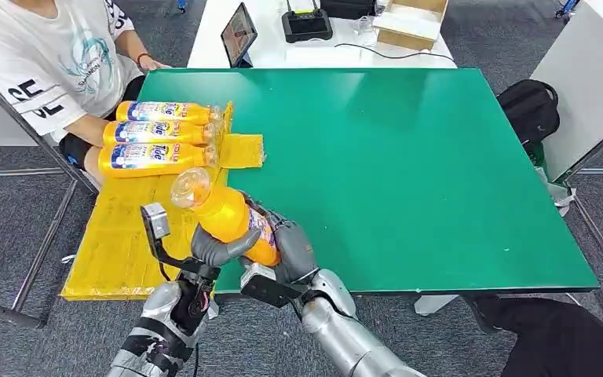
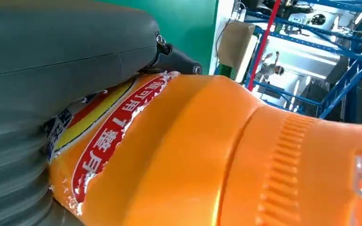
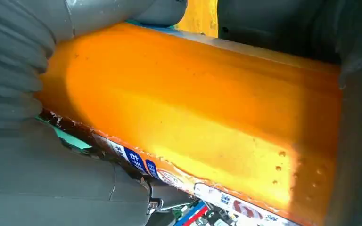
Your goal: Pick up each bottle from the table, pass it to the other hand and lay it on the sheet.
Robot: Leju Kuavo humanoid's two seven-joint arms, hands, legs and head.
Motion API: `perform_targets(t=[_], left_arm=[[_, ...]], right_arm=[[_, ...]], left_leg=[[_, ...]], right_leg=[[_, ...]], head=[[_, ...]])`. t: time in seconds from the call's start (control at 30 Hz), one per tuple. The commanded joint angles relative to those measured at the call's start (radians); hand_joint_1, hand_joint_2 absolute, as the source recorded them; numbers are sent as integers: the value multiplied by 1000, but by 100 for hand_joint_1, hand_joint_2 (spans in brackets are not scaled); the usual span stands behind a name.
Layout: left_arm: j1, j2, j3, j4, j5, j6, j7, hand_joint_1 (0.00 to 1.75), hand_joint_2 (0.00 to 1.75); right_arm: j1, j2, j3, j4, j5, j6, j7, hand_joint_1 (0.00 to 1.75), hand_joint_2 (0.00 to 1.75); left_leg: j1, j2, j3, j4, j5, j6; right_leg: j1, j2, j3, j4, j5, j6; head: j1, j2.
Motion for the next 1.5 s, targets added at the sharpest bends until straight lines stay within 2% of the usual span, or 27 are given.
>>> perform_targets(t=[0.03, 0.07, 0.1, 0.13, 0.17, 0.2, 0.23, 0.33, 0.5, 0.67, 0.87, 1.03, 1.07, 1.1, 1.13, 1.17, 1.2, 1.23, 1.27, 1.33, 1.4, 1.5], left_arm=[[-67, -10, -44, 8, -49, 32, -24, 175, 175], [-68, -11, -41, 8, -52, 39, -24, 175, 175], [-69, -11, -40, 6, -70, 62, -37, 175, 175], [-70, -12, -34, 4, -87, 87, -45, 175, 175], [-72, -8, -32, 0, -116, 122, -57, 175, 175], [-75, -4, -22, -9, -170, 192, -85, 175, 175], [-78, 0, -11, -13, -189, 223, -92, 175, 175], [-93, 8, 52, -16, -245, 338, -125, 175, 175], [-136, 25, 184, -1, -300, 489, -175, 175, 175], [-139, 28, 201, 8, -298, 492, -176, 175, 175], [-138, 25, 200, 8, -299, 494, -178, 175, 175], [-162, 38, 249, 56, -365, 627, -216, 175, 175], [-168, 59, 235, 55, -462, 730, -216, 175, 175], [-171, 67, 233, 71, -492, 774, -216, 175, 175], [-187, 79, 225, 114, -554, 832, -216, 175, 175], [-210, 96, 213, 179, -662, 943, -216, 175, 175], [-229, 109, 204, 230, -721, 984, -216, 175, 175], [-242, 116, 248, 267, -923, 1056, -179, 175, 175], [-259, 101, 289, 321, -1016, 1056, -168, 175, 175], [-268, 106, 386, 344, -1409, 1056, -63, 175, 175], [-308, 142, 364, 442, -1619, 1056, 45, 175, 175], [-336, 166, 340, 505, -1692, 1056, 94, 175, 175]], right_arm=[[-5, 16, 77, 85, -4, 48, -5, 175, 175], [-5, 16, 77, 84, -8, 50, -5, 175, 175], [-5, 15, 79, 84, -11, 51, -5, 129, 175], [-5, 15, 77, 82, -18, 53, -2, 0, 175], [-4, 15, 74, 78, -24, 56, 1, 0, 175], [-8, 12, 77, 71, -38, 92, 11, 0, 0], [-4, 14, 49, 54, -88, 146, 13, 0, 0], [8, -7, 26, -49, -151, 209, -1, 0, 0], [44, -56, 9, -266, -211, 250, 22, 0, 0], [49, -62, 6, -280, -213, 247, 25, 0, 0], [50, -61, 7, -279, -213, 246, 25, 0, 0], [65, -66, -25, -312, -246, 209, 12, 0, 0], [73, -68, -37, -331, -253, 191, 2, 0, 0], [76, -68, -41, -345, -258, 183, -5, 0, 0], [83, -71, -44, -369, -252, 155, -21, 0, 0], [94, -75, -48, -412, -254, 124, -36, 0, 0], [104, -78, -53, -449, -251, 90, -46, 0, 0], [114, -81, -56, -488, -259, 66, -60, 0, 0], [124, -86, -61, -531, -266, 47, -63, 0, 0], [137, -92, -64, -610, -270, -6, -79, 0, 0], [145, -94, -66, -669, -260, -72, -101, 0, 0], [145, -94, -63, -693, -238, -118, -115, 0, 0]], left_leg=[[1, -1, 5, 0, -3, 2], [1, -1, 2, 0, -1, 1], [1, -2, 5, 0, -2, 1], [1, -2, 6, 0, -3, 2], [1, -2, 6, 0, -3, 2], [1, -1, 5, 0, -2, 1], [0, -1, 2, 0, -1, 1], [1, -2, 4, 1, -2, 1], [1, -1, 0, 1, 0, 1], [0, 0, 4, -1, -1, 1], [0, -3, 3, 0, -1, 1], [0, -2, 3, -1, 0, 1], [0, -2, 5, -1, -1, 1], [0, -2, 2, -1, 0, 1], [0, -1, 5, -1, -1, 1], [0, -2, 2, -1, 0, 1], [0, -2, 2, -1, 0, 1], [0, -3, 4, -1, 0, 1], [0, -3, 3, -1, 0, 1], [0, -3, 2, -1, 0, 1], [0, -1, 3, 0, -1, 1], [0, -1, 5, 0, -1, 1]], right_leg=[[2, -3, 6, 0, -3, -3], [1, -2, 2, 0, -1, -2], [2, -4, 6, 0, -3, -3], [2, -4, 8, 0, -3, -4], [2, -4, 8, 0, -3, -4], [2, -3, 6, 0, -2, -3], [1, -2, 3, 0, -1, -2], [2, -3, 5, 0, -2, -3], [1, -2, 1, 0, -1, -2], [1, -2, 5, 0, -1, -3], [1, -4, 4, -1, -1, -2], [1, -2, 4, -1, -1, -2], [1, -2, 6, -1, -2, -4], [1, -1, 2, 0, 0, -2], [1, -2, 6, -1, -2, -4], [0, -1, 3, 0, -1, -2], [0, -2, 3, 0, -1, -2], [1, -3, 5, -1, -1, -3], [0, -3, 3, 0, -1, -2], [0, -2, 3, 0, -1, -2], [0, 0, 2, 0, -1, -2], [1, -2, 5, 0, -2, -3]], head=[[0, 0], [0, 0], [0, 0], [0, 0], [0, 0], [0, 0], [0, 0], [0, 0], [0, 0], [0, 0], [0, 0], [0, 0], [0, 0], [0, 0], [0, 0], [0, 0], [0, 0], [0, 0], [0, 0], [0, 0], [0, 0], [0, 0]])
